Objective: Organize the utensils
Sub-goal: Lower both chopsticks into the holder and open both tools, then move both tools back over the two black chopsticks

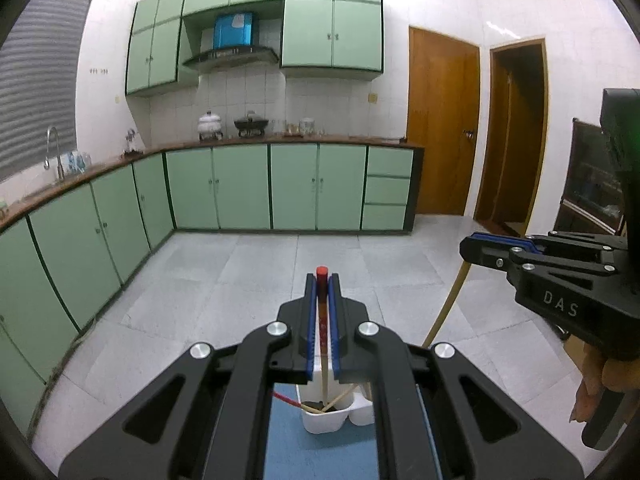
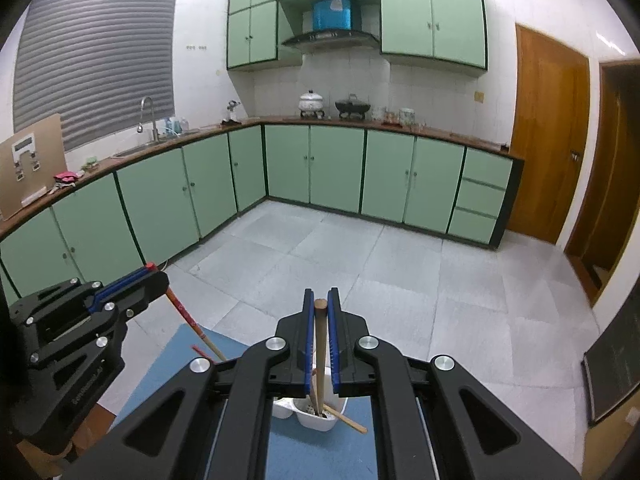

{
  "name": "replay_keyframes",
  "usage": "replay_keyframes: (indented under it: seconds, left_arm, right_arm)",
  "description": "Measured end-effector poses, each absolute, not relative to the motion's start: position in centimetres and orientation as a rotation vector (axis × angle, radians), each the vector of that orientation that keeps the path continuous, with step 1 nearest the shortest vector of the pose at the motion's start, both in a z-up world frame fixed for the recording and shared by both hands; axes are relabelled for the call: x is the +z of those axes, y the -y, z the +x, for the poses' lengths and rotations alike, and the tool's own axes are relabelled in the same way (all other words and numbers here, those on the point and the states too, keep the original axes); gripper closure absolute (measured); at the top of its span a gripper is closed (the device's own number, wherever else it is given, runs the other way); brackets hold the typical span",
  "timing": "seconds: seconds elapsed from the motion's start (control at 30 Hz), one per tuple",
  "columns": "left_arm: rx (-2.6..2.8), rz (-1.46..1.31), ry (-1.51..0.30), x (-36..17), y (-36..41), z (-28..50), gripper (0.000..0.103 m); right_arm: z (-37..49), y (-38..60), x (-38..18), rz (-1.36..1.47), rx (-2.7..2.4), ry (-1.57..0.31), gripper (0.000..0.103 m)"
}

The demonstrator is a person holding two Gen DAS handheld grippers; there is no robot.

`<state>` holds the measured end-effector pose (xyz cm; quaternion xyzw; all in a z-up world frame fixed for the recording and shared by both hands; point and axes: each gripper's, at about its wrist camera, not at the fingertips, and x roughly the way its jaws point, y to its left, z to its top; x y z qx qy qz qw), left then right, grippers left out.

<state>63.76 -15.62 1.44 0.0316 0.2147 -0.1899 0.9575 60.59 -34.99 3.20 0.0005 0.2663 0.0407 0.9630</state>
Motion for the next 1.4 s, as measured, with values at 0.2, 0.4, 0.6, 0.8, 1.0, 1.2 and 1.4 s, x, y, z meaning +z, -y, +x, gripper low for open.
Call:
replay_keyframes:
  seconds: [0.2, 0.4, 0.6, 0.8, 1.0, 1.2, 1.4]
  left_arm:
    - [-0.383, 0.088, -0.506, -3.3, 16.0, 65.7, 0.097]
    - [-0.389, 0.138, -0.486, -2.8, 15.3, 63.4, 0.079]
    - [-0.369, 0.067, -0.440, -0.5, 11.0, 56.5, 0.068]
    - [-0.330, 0.086, -0.383, -4.2, 8.2, 43.9, 0.058]
    - [-0.312, 0.061, -0.432, -12.3, 6.8, 33.3, 0.043]
    - [-0.320, 0.045, -0.563, -20.1, 6.9, 27.5, 0.039]
    - [-0.288, -0.002, -0.600, -21.9, 5.6, 26.4, 0.038]
  right_arm:
    - [62.5, 35.9, -1.9, 0.023, 0.091, -0.593, 0.096]
    - [59.8, 36.6, -0.3, 0.039, 0.098, -0.544, 0.092]
    - [50.0, 37.8, 2.4, 0.080, 0.107, -0.409, 0.088]
    - [35.4, 37.2, -4.7, 0.124, 0.057, -0.339, 0.081]
    - [24.0, 34.2, -16.2, 0.141, -0.015, -0.401, 0.079]
    - [19.7, 30.3, -23.7, 0.145, -0.012, -0.503, 0.078]
    - [19.0, 27.7, -26.8, 0.116, 0.015, -0.552, 0.078]
